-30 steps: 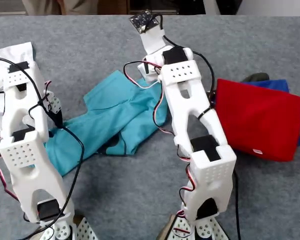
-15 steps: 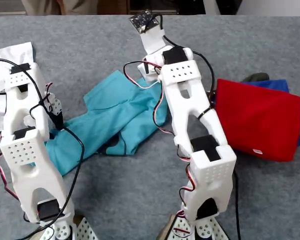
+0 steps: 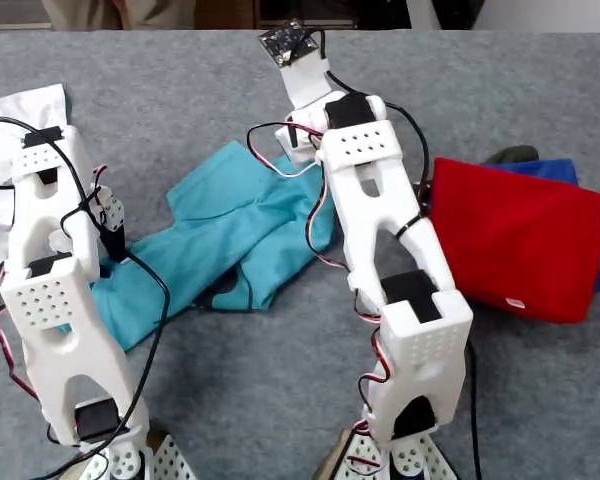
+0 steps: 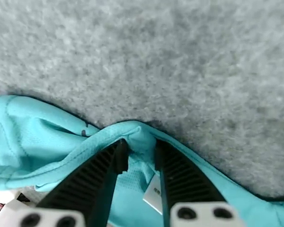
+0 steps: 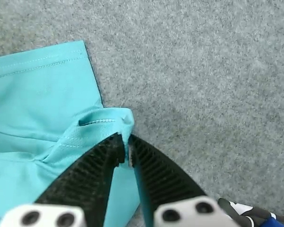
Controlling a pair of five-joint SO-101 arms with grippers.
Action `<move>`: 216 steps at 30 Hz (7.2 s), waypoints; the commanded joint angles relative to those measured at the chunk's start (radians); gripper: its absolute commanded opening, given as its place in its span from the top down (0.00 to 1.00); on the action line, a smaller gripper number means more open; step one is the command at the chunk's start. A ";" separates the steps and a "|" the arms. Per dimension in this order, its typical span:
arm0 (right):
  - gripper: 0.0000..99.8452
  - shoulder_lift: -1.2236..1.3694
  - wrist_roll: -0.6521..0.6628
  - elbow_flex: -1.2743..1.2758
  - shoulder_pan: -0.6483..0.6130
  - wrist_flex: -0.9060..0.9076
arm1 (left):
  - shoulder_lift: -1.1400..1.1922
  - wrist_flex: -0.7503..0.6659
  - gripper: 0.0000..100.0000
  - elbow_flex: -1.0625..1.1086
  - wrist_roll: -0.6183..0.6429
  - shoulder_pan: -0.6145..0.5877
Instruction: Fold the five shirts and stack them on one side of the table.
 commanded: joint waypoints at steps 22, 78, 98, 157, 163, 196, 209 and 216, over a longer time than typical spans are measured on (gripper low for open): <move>1.00 -0.012 -0.006 -0.010 -0.005 -0.018 | -0.065 0.032 0.95 -0.219 -0.035 0.005; 1.00 -1.113 0.094 -0.518 0.038 0.184 | -1.730 0.031 0.98 0.193 -0.580 -0.500; 1.00 -0.928 0.215 -0.518 -0.203 -0.014 | -1.751 -0.183 0.98 0.543 -0.459 -0.494; 1.00 -0.065 0.434 0.278 -0.101 0.133 | -1.742 -0.532 0.98 1.405 -0.598 -0.261; 0.91 -0.015 0.543 0.200 -0.084 0.206 | -1.741 -0.647 0.98 1.468 -0.552 -0.190; 0.80 0.693 0.209 -0.947 -0.329 0.664 | -1.742 -0.761 0.98 1.606 -0.551 -0.190; 0.82 0.719 0.155 -0.897 -0.280 0.666 | -1.744 -0.758 0.98 1.606 -0.551 -0.192; 0.93 0.719 0.155 -0.817 -0.286 0.666 | -1.745 -0.755 0.98 1.606 -0.551 -0.198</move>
